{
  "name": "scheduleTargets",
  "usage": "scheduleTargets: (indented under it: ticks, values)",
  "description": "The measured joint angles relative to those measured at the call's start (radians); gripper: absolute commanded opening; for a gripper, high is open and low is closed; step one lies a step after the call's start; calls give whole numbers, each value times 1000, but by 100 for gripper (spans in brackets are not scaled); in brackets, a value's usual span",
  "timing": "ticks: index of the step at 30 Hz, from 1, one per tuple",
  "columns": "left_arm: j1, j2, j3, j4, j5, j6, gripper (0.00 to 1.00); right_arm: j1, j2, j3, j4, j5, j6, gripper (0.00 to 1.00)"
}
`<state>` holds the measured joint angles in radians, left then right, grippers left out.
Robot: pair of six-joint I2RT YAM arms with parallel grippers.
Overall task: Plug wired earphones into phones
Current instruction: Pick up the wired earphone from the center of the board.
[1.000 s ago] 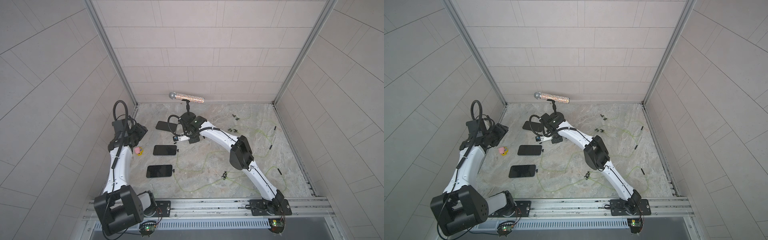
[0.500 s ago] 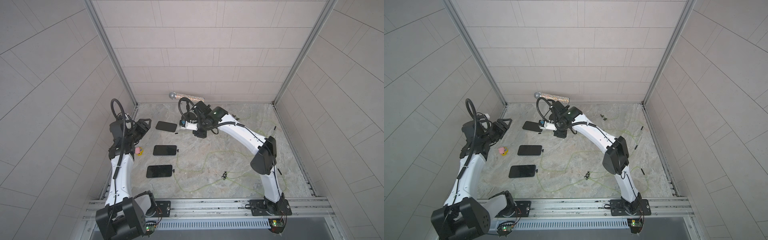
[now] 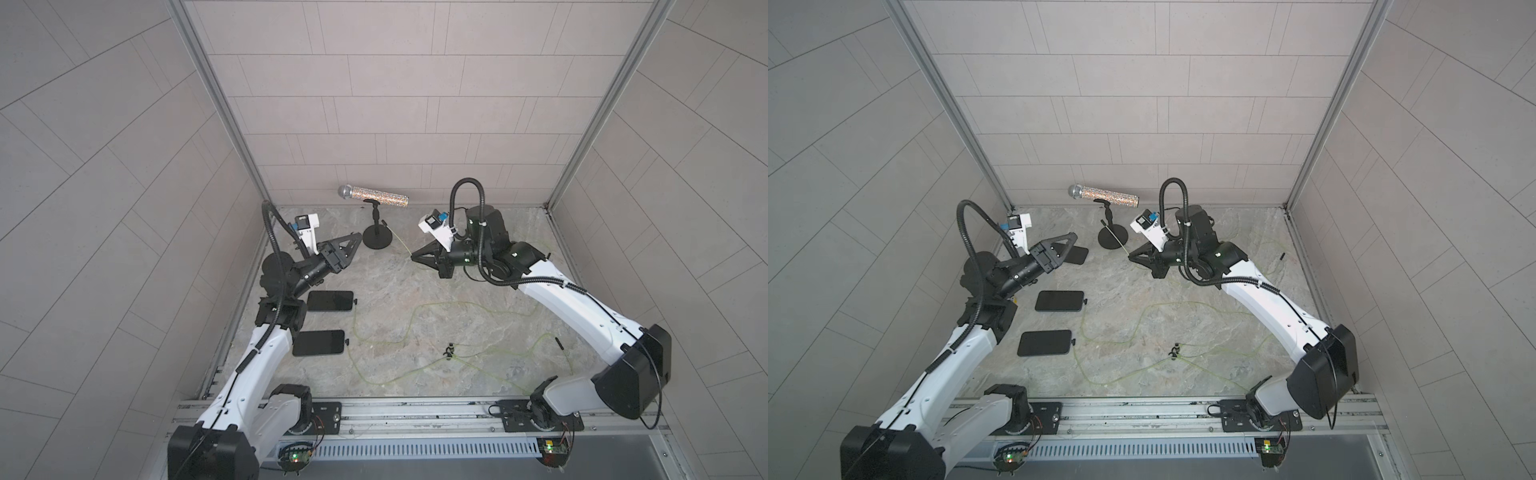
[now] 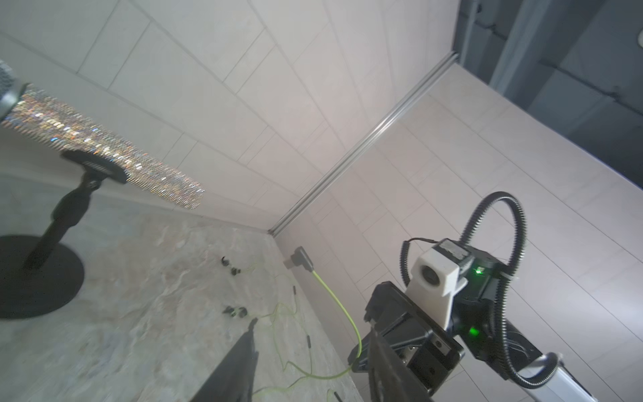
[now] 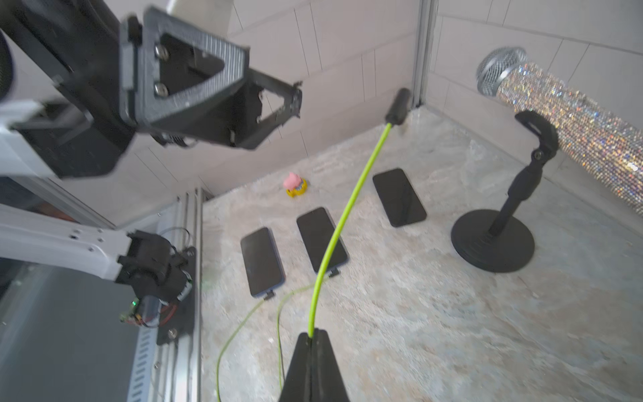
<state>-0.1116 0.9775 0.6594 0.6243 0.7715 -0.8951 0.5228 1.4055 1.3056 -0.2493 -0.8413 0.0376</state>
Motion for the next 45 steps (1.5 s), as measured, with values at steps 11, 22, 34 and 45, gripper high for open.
scheduleTargets:
  ticks: [11, 22, 34, 45]
  values:
    - [-125, 227, -25, 502, -92, -231, 54, -46, -37, -226, 727, -200, 553, 0]
    - [-259, 347, 100, 608, -173, -296, 54, -46, -37, -256, 1087, -270, 811, 0]
    - [-307, 369, 161, 623, -249, -391, 53, -45, -37, -272, 1173, -307, 880, 0]
    - [-343, 372, 194, 625, -276, -464, 49, -27, -37, -285, 1173, -339, 883, 0]
